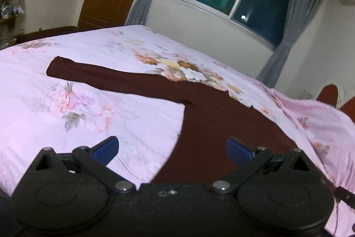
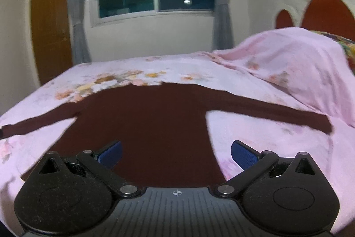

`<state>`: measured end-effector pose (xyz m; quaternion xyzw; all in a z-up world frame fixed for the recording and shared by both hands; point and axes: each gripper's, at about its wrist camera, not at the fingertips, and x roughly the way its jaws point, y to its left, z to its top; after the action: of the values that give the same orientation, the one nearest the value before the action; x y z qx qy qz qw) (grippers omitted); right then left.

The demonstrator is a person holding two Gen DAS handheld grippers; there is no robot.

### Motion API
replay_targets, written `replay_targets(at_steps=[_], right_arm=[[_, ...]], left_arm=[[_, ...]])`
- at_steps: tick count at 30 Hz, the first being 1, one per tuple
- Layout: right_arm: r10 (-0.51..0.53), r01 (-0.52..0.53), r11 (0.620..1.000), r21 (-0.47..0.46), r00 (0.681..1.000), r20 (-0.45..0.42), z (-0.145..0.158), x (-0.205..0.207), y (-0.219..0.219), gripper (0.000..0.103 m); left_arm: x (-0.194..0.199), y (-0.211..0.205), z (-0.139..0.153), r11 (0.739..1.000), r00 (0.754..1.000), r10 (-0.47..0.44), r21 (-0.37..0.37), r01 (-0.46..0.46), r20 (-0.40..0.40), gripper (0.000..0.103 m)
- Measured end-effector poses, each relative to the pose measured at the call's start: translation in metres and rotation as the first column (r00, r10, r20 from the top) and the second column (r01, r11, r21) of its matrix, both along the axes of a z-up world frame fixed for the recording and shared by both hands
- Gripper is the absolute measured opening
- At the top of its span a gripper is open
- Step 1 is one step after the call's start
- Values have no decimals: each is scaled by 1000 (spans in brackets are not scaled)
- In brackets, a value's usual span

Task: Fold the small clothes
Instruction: 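Reach the left gripper to the sleeve cuff nearest it and grasp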

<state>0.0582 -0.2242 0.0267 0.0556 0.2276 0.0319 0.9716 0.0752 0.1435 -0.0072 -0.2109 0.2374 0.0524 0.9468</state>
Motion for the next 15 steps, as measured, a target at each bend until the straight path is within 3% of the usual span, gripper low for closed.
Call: replay_targets(at_steps=[4, 7, 11, 15], right_arm=[[77, -76, 996, -41, 997, 0, 4, 38, 28, 103], [186, -186, 982, 9, 982, -27, 1, 66, 50, 103], [230, -229, 973, -38, 973, 4, 1, 93, 88, 103], [255, -254, 966, -47, 967, 12, -6, 128, 120, 103]], left_arm=[[21, 28, -7, 999, 999, 44, -19, -44, -8, 103], [44, 77, -21, 990, 999, 48, -134, -49, -12, 101], [69, 142, -41, 957, 988, 156, -249, -153, -5, 100], [87, 191, -57, 921, 965, 262, -293, -258, -26, 99]])
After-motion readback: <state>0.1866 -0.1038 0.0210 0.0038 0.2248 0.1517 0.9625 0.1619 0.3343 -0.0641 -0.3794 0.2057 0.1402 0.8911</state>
